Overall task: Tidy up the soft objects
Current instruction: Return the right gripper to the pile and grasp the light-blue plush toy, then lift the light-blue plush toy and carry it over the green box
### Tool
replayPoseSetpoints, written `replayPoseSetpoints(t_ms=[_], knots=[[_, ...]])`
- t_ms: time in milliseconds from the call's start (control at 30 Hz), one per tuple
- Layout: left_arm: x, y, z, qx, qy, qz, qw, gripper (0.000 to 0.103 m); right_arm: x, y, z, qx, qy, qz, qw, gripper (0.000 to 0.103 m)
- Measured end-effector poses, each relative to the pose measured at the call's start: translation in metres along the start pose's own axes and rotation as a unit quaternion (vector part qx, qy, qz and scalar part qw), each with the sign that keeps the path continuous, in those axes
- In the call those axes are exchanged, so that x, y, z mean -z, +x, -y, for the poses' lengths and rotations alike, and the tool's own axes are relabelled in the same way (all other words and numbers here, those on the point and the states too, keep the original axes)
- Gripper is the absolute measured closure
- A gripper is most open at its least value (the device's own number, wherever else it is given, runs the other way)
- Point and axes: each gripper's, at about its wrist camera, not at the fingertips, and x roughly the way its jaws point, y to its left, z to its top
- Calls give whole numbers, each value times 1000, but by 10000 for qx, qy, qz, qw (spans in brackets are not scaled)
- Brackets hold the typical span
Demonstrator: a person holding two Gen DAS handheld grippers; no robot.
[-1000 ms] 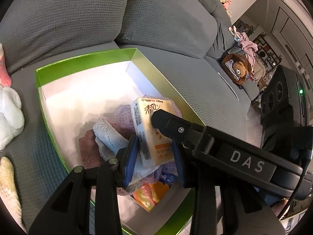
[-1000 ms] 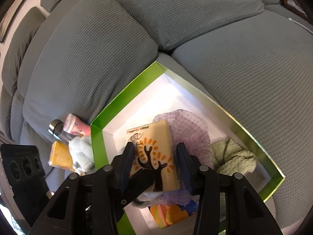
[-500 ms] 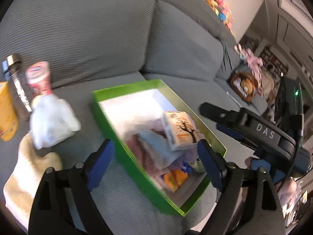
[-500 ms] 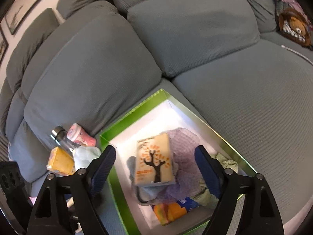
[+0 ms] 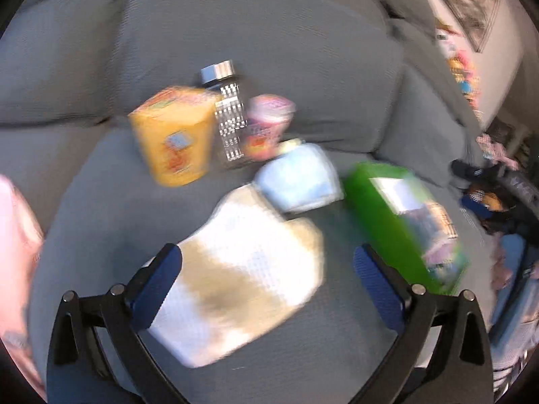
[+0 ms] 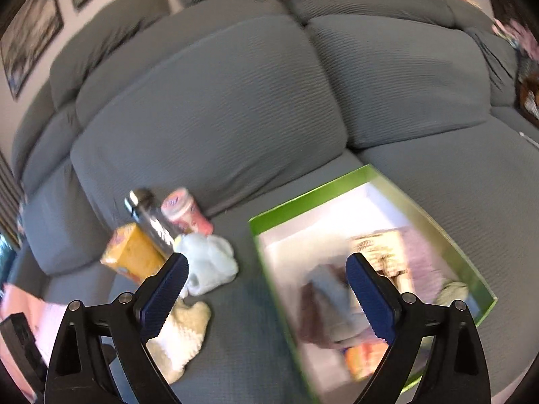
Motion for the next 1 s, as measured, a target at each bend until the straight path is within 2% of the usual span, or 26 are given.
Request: replayPoseSetpoints(t_ms=[133,233,367,467,567,600,667,733,900,1000], knots=[[14,4,-36,-217,-357,13,9991,1,4,29,-39,-209,-361,-258,9988,8],[18,10,-50,-378,-529,-25,9979,1,7,70,-72,-89,-741,-583,9955,8],[17,9,-52,-461,-504,-35,9977,1,11,127,-99,170,-1111,-1032,9883,8],[19,8,-54,-695,-421,-4,9967,1,10,164,-102,304,-955,-1292,9865,8],[18,8,-58,-627,-463,-42,9970,1,13,190,-98,380,-826,-1468,9850,8],[16,7,-59,-616,-496,-29,9969,1,14,194,-96,320,-807,-1486,9851,8],[15,6,-61,-635,-526,3,9966,1,17,198,-95,151,-776,-1447,9863,17],[14,5,-63,-663,-555,-4,9962,1,18,194,-94,31,-785,-1325,9881,37],[13,-1,-64,-612,-621,-5,9962,1,18,169,-92,-17,-792,-1279,9886,42],[13,-2,-63,-610,-631,10,9961,1,15,125,-94,-214,-831,-940,9919,42]])
